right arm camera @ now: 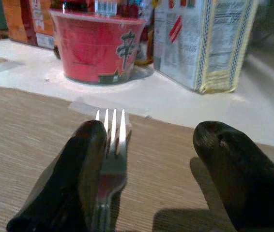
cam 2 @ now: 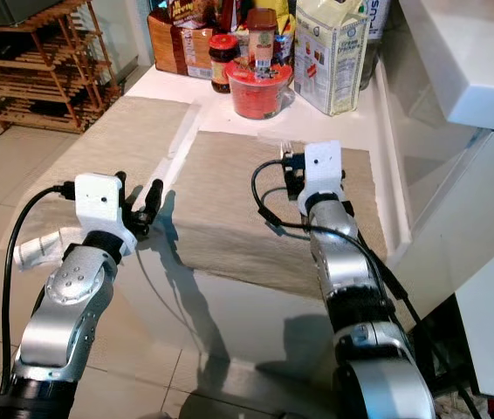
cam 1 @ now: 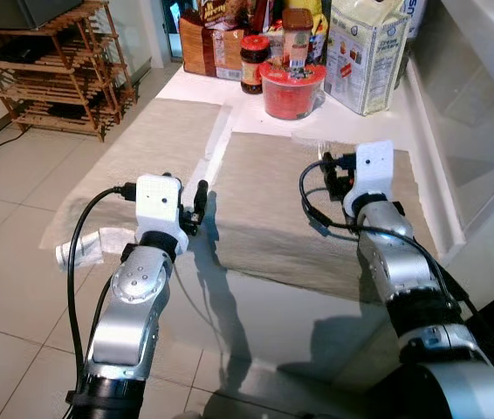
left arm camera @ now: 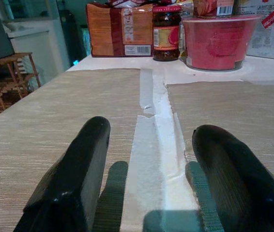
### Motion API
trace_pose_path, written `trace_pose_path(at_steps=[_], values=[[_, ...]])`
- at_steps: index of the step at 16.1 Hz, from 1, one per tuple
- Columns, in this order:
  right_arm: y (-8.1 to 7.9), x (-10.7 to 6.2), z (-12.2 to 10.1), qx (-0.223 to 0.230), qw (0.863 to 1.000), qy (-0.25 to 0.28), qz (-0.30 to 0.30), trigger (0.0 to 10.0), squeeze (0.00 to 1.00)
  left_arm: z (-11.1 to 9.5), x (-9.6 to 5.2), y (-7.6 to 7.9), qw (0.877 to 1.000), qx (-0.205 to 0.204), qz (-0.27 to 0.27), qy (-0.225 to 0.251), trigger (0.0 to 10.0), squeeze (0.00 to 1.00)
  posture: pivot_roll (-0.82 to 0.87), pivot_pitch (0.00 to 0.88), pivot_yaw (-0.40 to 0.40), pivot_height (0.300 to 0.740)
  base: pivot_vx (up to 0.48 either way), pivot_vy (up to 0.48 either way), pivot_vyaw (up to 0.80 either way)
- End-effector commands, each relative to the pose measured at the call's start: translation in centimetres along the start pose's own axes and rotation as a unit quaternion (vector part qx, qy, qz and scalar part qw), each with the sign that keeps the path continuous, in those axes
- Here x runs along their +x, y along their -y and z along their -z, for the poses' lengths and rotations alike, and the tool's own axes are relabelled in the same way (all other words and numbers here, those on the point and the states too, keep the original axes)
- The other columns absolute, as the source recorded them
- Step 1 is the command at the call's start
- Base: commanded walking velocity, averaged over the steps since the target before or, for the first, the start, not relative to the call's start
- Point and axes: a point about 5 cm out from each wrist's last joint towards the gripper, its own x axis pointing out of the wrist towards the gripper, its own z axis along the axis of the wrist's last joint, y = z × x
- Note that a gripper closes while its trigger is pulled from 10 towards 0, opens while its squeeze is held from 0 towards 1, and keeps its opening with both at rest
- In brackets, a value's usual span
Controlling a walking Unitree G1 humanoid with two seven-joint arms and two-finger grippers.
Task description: Setting the table
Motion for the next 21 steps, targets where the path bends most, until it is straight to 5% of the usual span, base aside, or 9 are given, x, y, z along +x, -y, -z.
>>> trace_pose_path(at_steps=[1,9,19,21], values=[[-0.1,-0.1,-0.8,-0.008,1.000,0.018,0.001,10.0,0.00,-0.1,0.1,0.1,1.000,0.005,0.003,-0.003,10.0,0.00,0.04,0.043,0.035,0.740,0.000,0.000,0.00],[-1.0,-0.8,-0.9,0.022,0.999,-0.006,-0.027,10.0,0.00,-0.4,0.8,0.5,1.000,-0.001,0.007,0.003,10.0,0.00,0.03,0.028,0.040,0.740,0.000,0.000,0.00],[-2.3,-0.4,2.3,0.085,0.988,-0.114,-0.061,10.0,0.00,-0.5,0.4,0.1,1.000,0.009,0.007,-0.004,10.0,0.00,0.05,0.068,0.061,0.740,0.000,0.000,0.00],[-1.8,-0.2,1.2,0.069,0.993,-0.080,-0.049,10.0,0.00,-0.5,0.3,0.0,1.000,0.010,0.007,-0.004,10.0,0.00,0.05,0.069,0.059,0.740,0.000,0.000,0.00]])
